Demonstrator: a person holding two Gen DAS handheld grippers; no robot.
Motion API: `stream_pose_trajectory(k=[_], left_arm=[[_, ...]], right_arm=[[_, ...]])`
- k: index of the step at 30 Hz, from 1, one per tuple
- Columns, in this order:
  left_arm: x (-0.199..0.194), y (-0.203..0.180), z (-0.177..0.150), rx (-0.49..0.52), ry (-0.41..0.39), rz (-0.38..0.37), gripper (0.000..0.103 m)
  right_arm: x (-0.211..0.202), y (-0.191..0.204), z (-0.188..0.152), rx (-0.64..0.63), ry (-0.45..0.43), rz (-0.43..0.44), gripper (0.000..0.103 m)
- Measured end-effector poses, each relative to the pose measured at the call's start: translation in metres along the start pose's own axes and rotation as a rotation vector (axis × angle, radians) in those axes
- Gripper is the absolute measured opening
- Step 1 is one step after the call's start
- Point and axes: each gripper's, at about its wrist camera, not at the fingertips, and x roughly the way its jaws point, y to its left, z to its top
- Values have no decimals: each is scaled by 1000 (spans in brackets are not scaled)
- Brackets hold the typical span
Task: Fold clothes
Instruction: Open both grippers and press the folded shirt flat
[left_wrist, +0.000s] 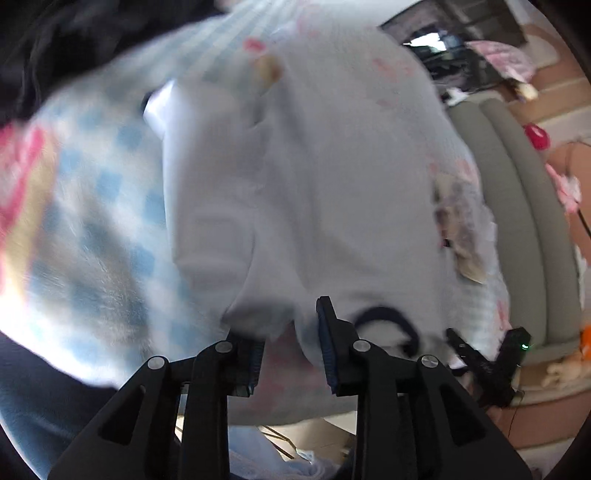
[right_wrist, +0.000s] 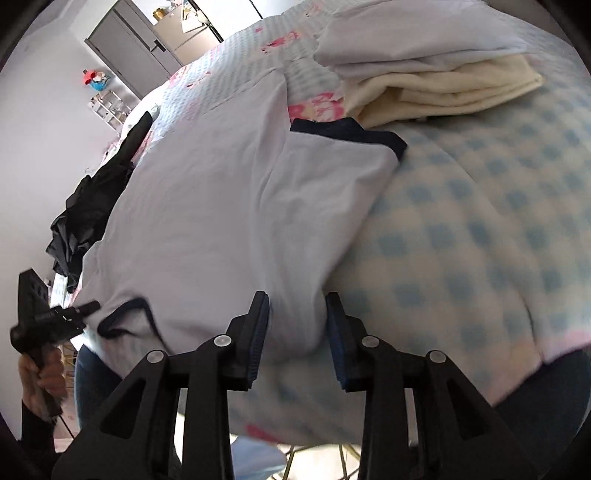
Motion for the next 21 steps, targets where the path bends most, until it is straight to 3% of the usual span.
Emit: stream_pose_trajectory(k=[1,4,6,8,10,14,17,21], left_arm=[[-11,-12,0,49,-17,49,28],[-36,-43,4,195,-71,305,28],[-51,-57,9,253,-135,367,28],[-63,-65,13,282,-189,283,29],[-58,-78,10,356,-244,116,35],[0,-88,9,351,-181,-5,36],[52,-97,2,365,-81,48,36],[100,-97,-17,383,39,182,36]], right_arm=[[-5,0,-3,-1,13,9,31],[-31,12,-5,-21,-22,-55,31],[-52,17,-1,-7,-76,-125,31],[-75,14,3,26,-136,-135,31],[-84,16,9,16,-174,-133,31],[-69,48,20,-94,-151,-87,33],[-42,80,21,-183,-108,-58,39],[10,97,5,-233,19,-88,40]])
